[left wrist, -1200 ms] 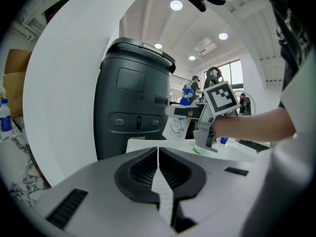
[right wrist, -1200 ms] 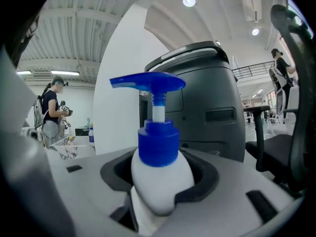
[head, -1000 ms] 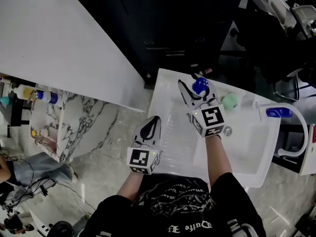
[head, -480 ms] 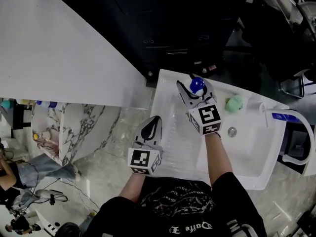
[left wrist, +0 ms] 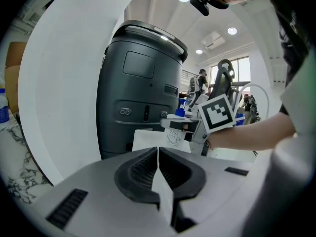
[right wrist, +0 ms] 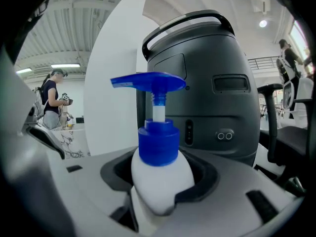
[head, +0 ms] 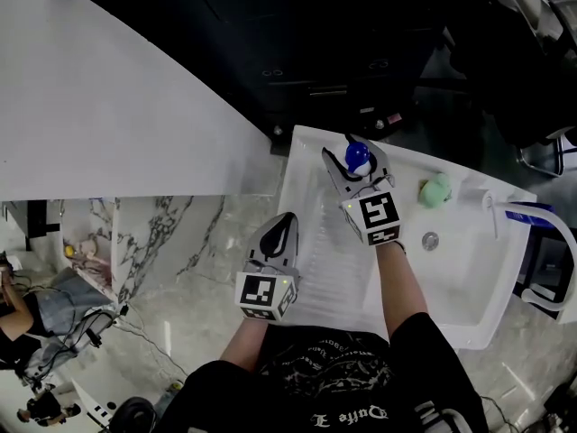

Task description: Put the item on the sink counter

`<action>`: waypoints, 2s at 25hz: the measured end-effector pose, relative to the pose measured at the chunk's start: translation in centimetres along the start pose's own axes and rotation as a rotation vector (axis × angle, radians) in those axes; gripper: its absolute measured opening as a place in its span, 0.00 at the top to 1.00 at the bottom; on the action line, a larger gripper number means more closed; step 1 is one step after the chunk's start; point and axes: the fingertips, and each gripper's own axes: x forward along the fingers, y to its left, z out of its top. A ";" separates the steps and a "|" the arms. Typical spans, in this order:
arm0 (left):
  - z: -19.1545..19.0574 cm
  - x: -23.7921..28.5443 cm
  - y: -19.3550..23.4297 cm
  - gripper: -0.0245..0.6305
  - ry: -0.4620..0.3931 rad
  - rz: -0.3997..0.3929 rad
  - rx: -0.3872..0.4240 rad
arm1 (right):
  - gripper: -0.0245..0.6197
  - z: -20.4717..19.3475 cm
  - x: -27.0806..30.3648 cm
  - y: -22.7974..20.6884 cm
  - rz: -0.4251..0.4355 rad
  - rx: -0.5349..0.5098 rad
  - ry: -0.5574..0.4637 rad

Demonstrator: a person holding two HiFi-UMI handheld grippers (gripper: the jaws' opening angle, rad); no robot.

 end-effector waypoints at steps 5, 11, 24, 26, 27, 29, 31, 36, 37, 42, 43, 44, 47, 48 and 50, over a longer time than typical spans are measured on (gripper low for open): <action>-0.2 0.2 -0.3 0.94 0.008 -0.008 -0.006 | 0.66 0.1 0.2 0.9 0.024 -0.072 0.000; -0.1 0.2 -0.5 0.94 0.000 -0.011 -0.016 | 0.66 0.0 0.2 1.0 0.025 -0.075 -0.008; 2.0 -2.5 -1.3 0.94 -0.076 -0.021 -0.018 | 0.44 3.4 -4.5 1.3 -0.008 -0.018 -0.067; 2.4 -3.1 -1.6 0.94 -0.095 -0.030 -0.017 | 0.44 4.0 -5.7 1.4 -0.025 -0.015 -0.071; 2.7 -3.5 -1.8 0.94 -0.105 -0.034 -0.017 | 0.43 4.4 -6.3 1.6 -0.032 -0.016 -0.073; 3.3 -4.2 -2.2 0.94 -0.128 -0.045 -0.015 | 0.43 5.1 -7.5 1.9 -0.046 -0.026 -0.079; 3.7 -4.7 -2.7 0.94 -0.152 -0.058 -0.013 | 0.43 5.6 -8.8 2.2 -0.062 -0.038 -0.084; 4.3 -6.6 -4.1 0.94 -0.195 -0.089 -0.014 | 0.43 6.2 -12.6 3.5 -0.094 -0.048 -0.090; 4.3 -7.0 -4.4 0.94 -0.203 -0.092 -0.015 | 0.43 6.3 -13.4 3.7 -0.101 -0.051 -0.096; 4.6 -8.5 -5.6 0.94 -0.233 -0.112 -0.001 | 0.44 6.3 -17.3 5.2 -0.128 -0.027 -0.132; 4.6 -8.7 -5.9 0.94 -0.241 -0.117 0.002 | 0.44 6.1 -18.0 5.5 -0.133 -0.024 -0.124; 4.6 -8.9 -6.2 0.94 -0.249 -0.122 0.002 | 0.44 5.8 -18.6 5.7 -0.137 -0.021 -0.117; 4.6 -9.4 -7.2 0.94 -0.265 -0.144 0.008 | 0.44 4.9 -20.2 6.4 -0.152 -0.007 -0.098; 4.5 -9.6 -7.6 0.94 -0.266 -0.153 0.014 | 0.44 4.6 -20.7 6.7 -0.159 0.003 -0.096; 4.3 -9.8 -8.3 0.94 -0.264 -0.172 0.028 | 0.44 3.7 -21.7 7.2 -0.178 0.020 -0.092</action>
